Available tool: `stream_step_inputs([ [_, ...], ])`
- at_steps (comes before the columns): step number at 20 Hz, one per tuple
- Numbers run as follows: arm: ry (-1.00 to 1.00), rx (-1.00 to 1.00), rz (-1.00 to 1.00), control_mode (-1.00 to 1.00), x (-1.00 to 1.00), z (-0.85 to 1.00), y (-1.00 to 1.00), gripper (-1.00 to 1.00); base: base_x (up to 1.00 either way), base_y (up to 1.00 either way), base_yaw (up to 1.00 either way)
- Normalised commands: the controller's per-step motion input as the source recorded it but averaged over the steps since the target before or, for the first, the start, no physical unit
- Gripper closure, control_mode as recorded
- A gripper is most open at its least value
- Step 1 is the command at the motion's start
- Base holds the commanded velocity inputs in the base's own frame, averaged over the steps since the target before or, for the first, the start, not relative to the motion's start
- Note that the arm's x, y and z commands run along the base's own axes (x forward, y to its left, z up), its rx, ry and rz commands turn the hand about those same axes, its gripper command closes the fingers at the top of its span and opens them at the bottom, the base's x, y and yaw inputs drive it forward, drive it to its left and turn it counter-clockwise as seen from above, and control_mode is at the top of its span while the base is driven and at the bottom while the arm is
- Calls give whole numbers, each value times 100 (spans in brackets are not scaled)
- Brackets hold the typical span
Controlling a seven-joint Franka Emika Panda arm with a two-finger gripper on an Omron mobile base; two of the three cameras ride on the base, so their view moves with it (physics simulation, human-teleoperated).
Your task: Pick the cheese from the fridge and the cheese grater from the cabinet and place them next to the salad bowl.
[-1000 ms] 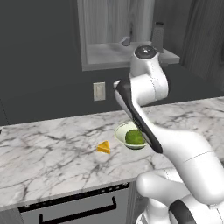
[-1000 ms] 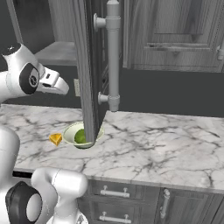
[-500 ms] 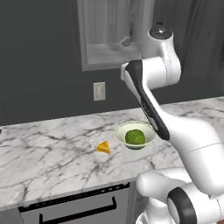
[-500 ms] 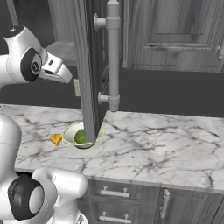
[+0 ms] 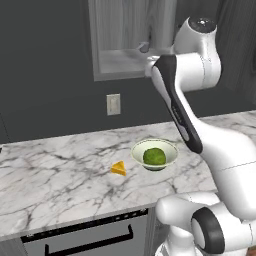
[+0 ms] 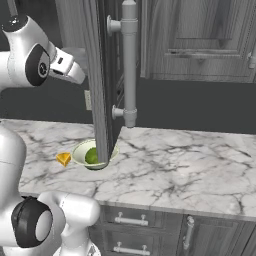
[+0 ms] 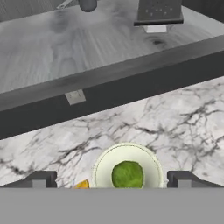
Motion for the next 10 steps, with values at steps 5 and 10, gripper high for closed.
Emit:
stream_step_inputs([
  [5,-21,0,-2,-100,2,18,0,-100,0,0,0],
  [10,-23,-1,-8,-100,14,7,-19,-100,0,0,0],
])
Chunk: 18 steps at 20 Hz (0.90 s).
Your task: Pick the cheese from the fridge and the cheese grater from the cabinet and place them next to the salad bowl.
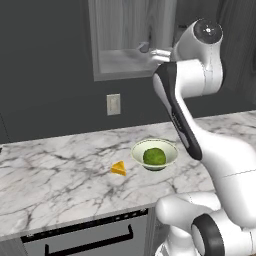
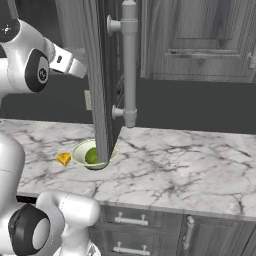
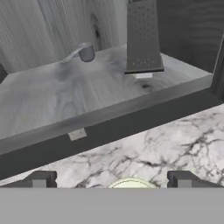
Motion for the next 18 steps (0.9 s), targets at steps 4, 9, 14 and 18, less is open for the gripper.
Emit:
stream_step_inputs([
  [4,-5,-6,-12,-100,23,10,-26,-100,0,0,0],
  [9,3,-3,-9,-100,21,23,-25,-100,0,0,0],
  [14,2,-2,-4,-100,29,25,-7,-100,0,0,0],
  [18,0,-3,0,-100,27,17,-14,-100,0,0,0],
])
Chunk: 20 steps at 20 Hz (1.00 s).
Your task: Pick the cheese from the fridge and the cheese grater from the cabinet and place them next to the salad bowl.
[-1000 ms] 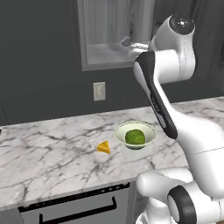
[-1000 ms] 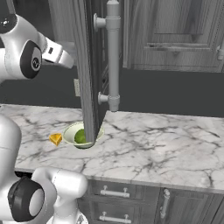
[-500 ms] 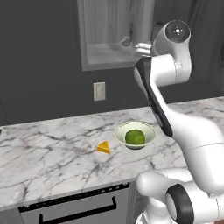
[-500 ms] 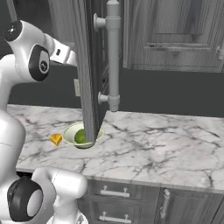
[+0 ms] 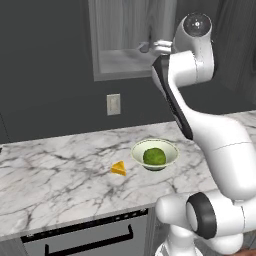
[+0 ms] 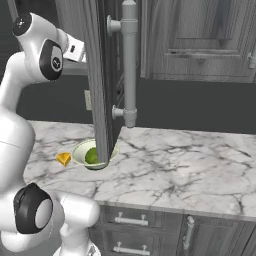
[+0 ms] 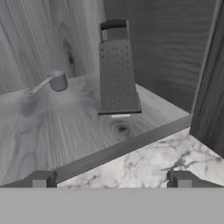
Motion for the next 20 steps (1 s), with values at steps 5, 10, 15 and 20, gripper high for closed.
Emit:
stream_step_inputs([
  [5,0,-2,0,-100,33,15,-14,-100,0,0,0],
  [10,0,-3,0,-100,30,7,-21,-100,0,0,0],
  [15,0,-3,0,-100,34,0,-21,-100,0,0,0],
  [20,0,-2,-3,-100,33,0,-12,-100,0,0,0],
])
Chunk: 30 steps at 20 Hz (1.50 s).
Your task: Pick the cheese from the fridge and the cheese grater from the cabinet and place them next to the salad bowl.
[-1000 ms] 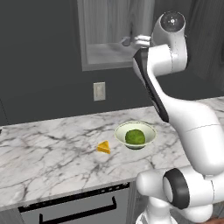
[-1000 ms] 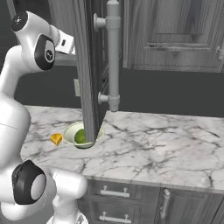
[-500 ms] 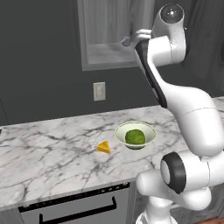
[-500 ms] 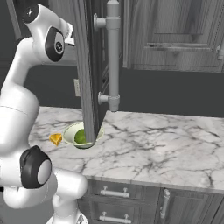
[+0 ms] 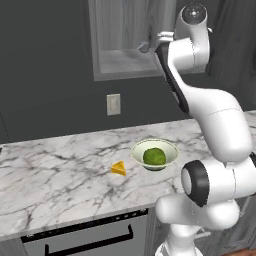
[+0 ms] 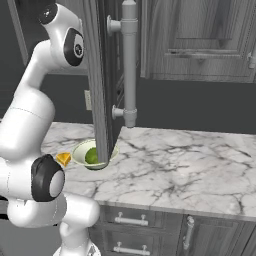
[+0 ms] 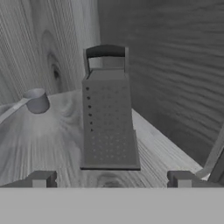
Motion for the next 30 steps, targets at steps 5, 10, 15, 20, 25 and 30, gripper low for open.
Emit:
stream_step_inputs([
  [5,1,0,-4,-100,32,0,-10,-100,0,0,0],
  [10,1,0,-5,-100,22,1,-7,-100,0,0,0],
  [15,3,0,-9,-100,16,4,-7,-100,0,0,0],
  [20,1,0,-7,-100,20,0,-5,-100,0,0,0],
  [25,0,2,-5,-100,17,0,-1,-100,0,0,0],
  [30,0,4,-4,-100,16,0,0,-100,0,0,0],
])
